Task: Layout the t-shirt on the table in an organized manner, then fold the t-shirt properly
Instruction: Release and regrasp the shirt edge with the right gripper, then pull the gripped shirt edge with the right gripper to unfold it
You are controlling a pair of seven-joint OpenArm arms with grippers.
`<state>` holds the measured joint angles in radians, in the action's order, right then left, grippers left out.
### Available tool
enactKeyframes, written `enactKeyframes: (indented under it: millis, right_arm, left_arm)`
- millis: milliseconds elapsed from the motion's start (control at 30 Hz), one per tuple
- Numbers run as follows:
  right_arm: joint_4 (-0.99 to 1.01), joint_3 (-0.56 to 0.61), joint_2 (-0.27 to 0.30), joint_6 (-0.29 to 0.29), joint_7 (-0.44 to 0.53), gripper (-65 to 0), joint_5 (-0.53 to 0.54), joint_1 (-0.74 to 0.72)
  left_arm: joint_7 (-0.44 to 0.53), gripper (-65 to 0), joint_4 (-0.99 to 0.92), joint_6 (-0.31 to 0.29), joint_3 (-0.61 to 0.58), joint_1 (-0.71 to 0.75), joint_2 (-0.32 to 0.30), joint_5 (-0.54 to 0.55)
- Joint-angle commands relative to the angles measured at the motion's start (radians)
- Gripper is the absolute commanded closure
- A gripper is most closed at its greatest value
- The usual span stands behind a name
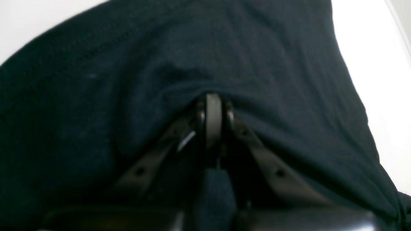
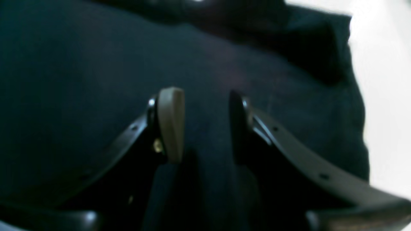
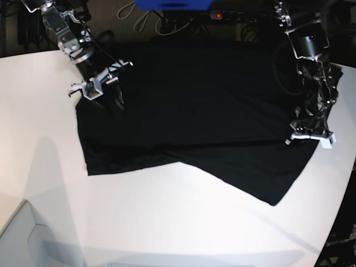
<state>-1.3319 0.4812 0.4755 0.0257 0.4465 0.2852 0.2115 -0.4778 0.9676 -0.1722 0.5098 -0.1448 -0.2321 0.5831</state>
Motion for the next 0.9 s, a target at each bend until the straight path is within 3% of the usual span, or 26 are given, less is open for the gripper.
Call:
enactKeyframes:
  millis: [0,67,167,300,367,700,867]
  right_arm:
    - [-0.024,-0.019,0.027,-0.005,0.039,-21.4,0.004,-0.024]
    - [-0.022,-0.025,0.03,-0.005,0.035,-21.4,0.004,-0.065]
    - [0.013,-0.019,0.03,0.007,-0.05,-21.4,0.004,-0.154]
    - [0.096,-0.028,-0.019,0.188,-0.188,-18.2,0.004,-0.266]
    - [0.142,-0.052,-0.044,0.242,-0.239,-15.7,0.004,-0.301]
    - [0.208,-0.123,-0.064,0.248,-0.265,-15.6,0.004,-0.361]
    - [0.368,-0.12,-0.07,0.248,-0.265,-15.6,0.004,-0.469]
  left_arm:
    - [-0.068,-0.2,-0.014,0.067,0.0,0.007,-0.005,-0.062]
    - [-0.068,-0.2,-0.014,0.067,0.0,0.006,-0.005,-0.062]
    - [-0.068,-0.2,-0.014,0.067,0.0,0.004,-0.005,-0.062]
    - [-0.068,-0.2,-0.014,0.067,0.0,0.004,-0.005,-0.062]
    - [-0.068,-0.2,-0.014,0.067,0.0,0.004,-0.005,-0.062]
    - [-0.066,-0.2,-0.016,0.067,0.0,0.004,-0.005,-0.062]
    - [-0.066,-0.2,-0.017,0.067,0.0,0.004,-0.005,-0.062]
